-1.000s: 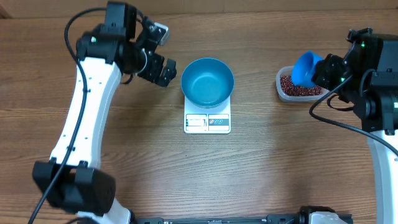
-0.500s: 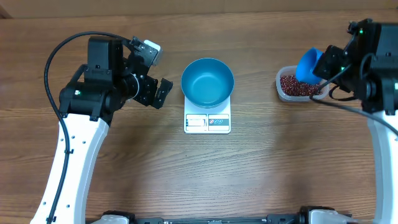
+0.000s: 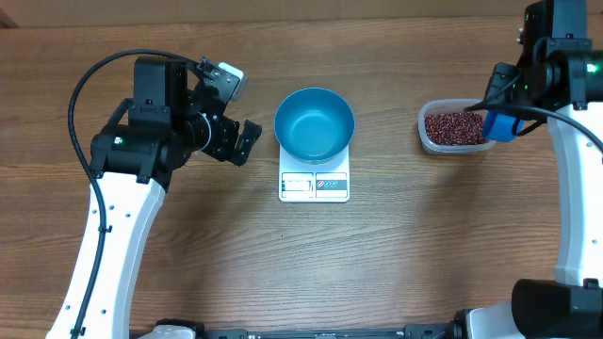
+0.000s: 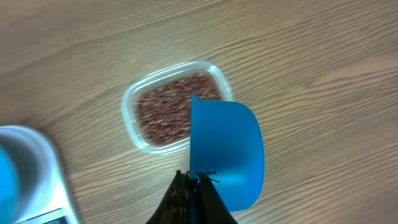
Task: Scoop item into bowl and weigh 150g on scale
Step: 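Lower the blue scoop into the red beans with the right gripper, then drag the scoop through the beans with the right gripper to fill it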
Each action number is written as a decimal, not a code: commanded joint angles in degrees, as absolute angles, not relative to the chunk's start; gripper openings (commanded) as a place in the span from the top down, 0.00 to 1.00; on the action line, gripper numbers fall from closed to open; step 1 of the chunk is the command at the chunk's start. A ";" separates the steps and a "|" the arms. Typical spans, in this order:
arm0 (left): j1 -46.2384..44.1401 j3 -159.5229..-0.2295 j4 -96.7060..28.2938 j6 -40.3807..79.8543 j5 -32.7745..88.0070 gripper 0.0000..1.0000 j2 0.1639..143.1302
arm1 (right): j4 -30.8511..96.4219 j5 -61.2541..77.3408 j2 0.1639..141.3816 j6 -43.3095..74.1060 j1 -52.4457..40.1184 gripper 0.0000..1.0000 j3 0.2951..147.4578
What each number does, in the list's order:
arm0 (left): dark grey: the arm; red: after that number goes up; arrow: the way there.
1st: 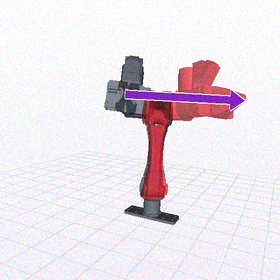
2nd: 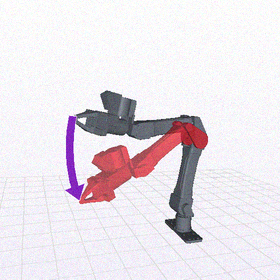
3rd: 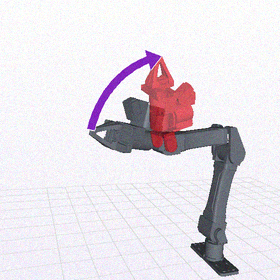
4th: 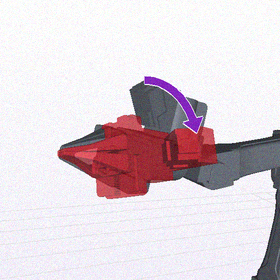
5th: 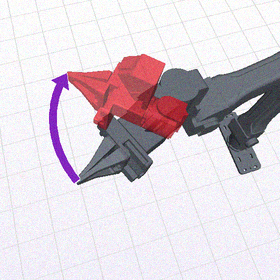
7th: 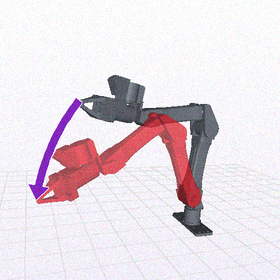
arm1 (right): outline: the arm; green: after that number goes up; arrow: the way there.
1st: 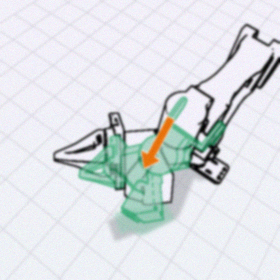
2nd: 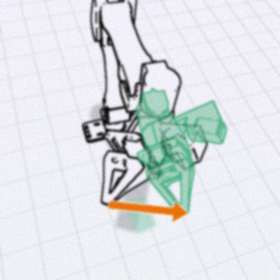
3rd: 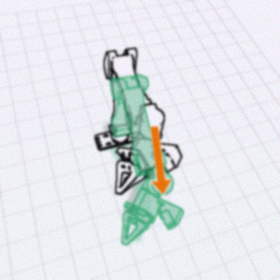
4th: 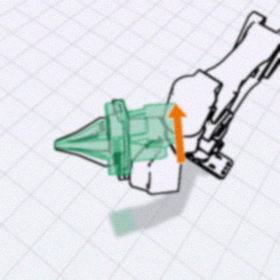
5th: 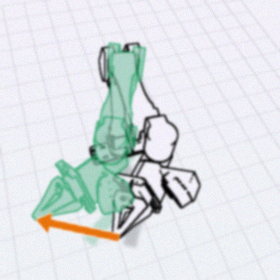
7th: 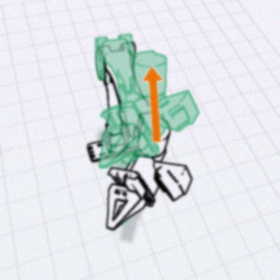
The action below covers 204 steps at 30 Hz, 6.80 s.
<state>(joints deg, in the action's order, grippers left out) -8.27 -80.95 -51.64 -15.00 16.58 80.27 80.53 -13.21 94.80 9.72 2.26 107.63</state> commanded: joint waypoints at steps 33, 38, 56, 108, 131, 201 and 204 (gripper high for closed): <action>-8.60 -80.77 -51.83 -14.59 17.43 0.00 80.25 | 71.75 -23.99 109.36 -5.82 -4.05 0.96 109.01; -8.60 -80.77 -51.83 -14.59 17.43 0.01 80.25 | 73.65 -23.77 111.28 -3.22 -4.08 0.96 108.75; -8.60 -80.77 -51.83 -14.59 17.43 0.01 80.25 | 72.69 -23.73 114.13 -1.50 -4.08 0.96 106.91; -8.60 -80.77 -51.83 -14.59 17.43 0.00 80.25 | 72.31 -12.73 120.25 -1.96 -4.16 0.96 106.87; -8.60 -80.77 -51.83 -14.59 17.43 0.00 80.25 | 71.85 -8.73 120.25 -1.72 -3.53 0.96 106.87; -8.60 -80.77 -51.83 -14.59 17.43 0.00 80.25 | 71.22 26.94 121.03 -8.27 11.09 0.96 106.76; -8.60 -80.77 -51.83 -14.59 17.43 0.00 80.25 | 71.16 27.11 121.89 -8.25 11.68 0.96 106.30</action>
